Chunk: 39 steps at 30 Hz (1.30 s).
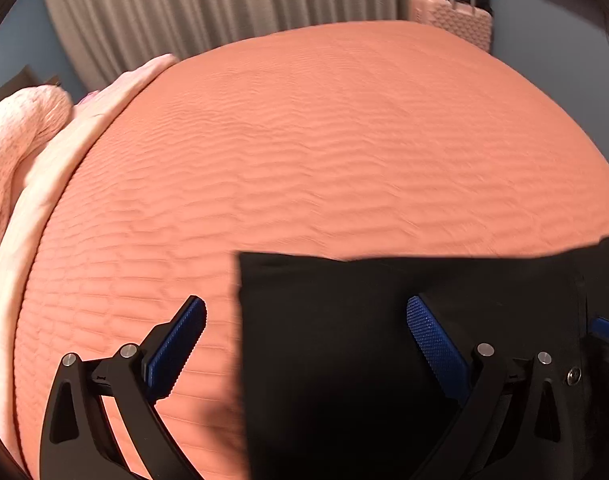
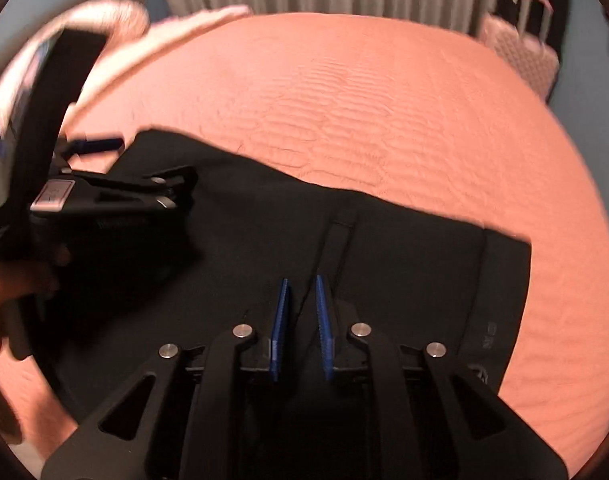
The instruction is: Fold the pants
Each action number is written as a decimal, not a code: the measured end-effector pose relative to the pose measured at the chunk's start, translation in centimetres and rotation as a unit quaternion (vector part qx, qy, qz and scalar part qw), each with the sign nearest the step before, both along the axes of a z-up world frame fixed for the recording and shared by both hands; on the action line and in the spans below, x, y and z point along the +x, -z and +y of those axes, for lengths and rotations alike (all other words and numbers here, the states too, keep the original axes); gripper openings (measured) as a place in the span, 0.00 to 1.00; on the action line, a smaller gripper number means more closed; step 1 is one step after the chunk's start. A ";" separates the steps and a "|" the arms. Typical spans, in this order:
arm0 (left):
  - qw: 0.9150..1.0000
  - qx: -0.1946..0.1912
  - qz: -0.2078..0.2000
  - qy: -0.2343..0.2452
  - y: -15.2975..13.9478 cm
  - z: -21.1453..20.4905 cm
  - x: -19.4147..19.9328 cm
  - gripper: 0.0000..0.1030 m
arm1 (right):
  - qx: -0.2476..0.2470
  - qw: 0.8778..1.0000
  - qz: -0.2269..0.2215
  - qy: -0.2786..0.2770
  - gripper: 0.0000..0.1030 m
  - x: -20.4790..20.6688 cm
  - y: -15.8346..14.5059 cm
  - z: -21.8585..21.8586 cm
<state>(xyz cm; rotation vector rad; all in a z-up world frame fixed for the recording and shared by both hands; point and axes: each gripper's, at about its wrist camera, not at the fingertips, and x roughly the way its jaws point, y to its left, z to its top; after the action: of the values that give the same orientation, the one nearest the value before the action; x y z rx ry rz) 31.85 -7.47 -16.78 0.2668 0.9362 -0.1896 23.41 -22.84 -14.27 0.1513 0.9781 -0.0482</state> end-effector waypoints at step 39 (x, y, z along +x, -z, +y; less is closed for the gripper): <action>0.997 0.024 0.033 0.062 0.9 -5.3 -1.1 0.95 | -0.055 0.998 0.007 0.004 0.52 -1.1 1.8 -1.8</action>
<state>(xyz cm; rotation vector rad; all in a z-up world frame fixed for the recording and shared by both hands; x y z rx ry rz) 30.73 -12.80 -17.70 0.3652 0.9903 -0.2927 22.35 -24.66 -16.07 0.0537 0.9874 -0.1100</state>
